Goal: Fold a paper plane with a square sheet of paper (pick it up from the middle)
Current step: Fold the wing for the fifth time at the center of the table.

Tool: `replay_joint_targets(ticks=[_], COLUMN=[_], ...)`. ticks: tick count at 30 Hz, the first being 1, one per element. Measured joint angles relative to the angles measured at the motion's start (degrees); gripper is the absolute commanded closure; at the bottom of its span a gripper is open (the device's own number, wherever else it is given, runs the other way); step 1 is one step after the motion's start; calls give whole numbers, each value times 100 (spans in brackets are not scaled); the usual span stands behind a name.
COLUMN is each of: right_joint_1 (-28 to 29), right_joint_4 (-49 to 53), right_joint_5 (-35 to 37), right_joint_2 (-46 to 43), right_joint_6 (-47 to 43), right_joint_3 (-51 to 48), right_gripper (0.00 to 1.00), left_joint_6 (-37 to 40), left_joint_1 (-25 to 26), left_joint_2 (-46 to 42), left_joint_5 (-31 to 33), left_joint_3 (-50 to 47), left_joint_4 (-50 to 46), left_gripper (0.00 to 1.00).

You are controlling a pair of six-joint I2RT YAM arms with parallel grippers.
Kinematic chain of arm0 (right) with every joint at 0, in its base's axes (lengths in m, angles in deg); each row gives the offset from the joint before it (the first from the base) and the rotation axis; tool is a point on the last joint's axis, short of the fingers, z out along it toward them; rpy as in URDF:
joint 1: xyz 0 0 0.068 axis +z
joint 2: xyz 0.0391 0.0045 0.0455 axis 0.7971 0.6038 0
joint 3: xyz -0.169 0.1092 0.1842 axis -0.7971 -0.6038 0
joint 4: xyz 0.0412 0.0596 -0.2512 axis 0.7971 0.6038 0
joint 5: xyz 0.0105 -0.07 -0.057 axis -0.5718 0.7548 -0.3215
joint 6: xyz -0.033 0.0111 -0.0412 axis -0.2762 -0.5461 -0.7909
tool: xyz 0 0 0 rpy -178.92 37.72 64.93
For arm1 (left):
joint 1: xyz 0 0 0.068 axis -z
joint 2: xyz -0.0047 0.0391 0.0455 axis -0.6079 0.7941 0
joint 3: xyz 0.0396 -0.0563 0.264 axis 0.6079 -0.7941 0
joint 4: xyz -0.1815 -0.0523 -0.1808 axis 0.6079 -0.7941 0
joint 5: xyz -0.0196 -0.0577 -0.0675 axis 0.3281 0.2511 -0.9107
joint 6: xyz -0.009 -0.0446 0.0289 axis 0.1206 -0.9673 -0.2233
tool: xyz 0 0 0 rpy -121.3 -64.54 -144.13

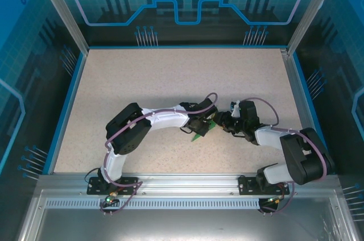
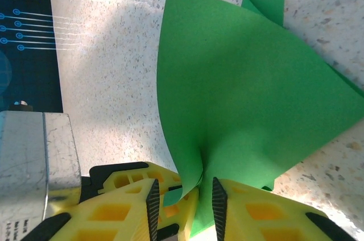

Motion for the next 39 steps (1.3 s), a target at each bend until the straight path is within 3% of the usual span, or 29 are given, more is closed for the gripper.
replay_joint_targets(ticks=[14,21,26,39], right_joint_1=[-85,-103,-122,-122], right_joint_4=[-125,-232,-321,-308], right_joint_5=[-138,-188,-223,-227], right_joint_2=[234,387,463,549], right_joint_6=[275,382,437,380], right_joint_3=[7,2,-13,-2], right_gripper=[75,86,93,99], left_joint_6=[221,291,332,457], left_joint_1=[81,85,105,149], left_joint_2=[-81,-81,-83,-308], left_joint_5=[17,15,-7,-138], left_joint_3=[-162,-162,-170,-433], left_joint_4=[256,260,280,402], left_gripper=[87,83,76,56])
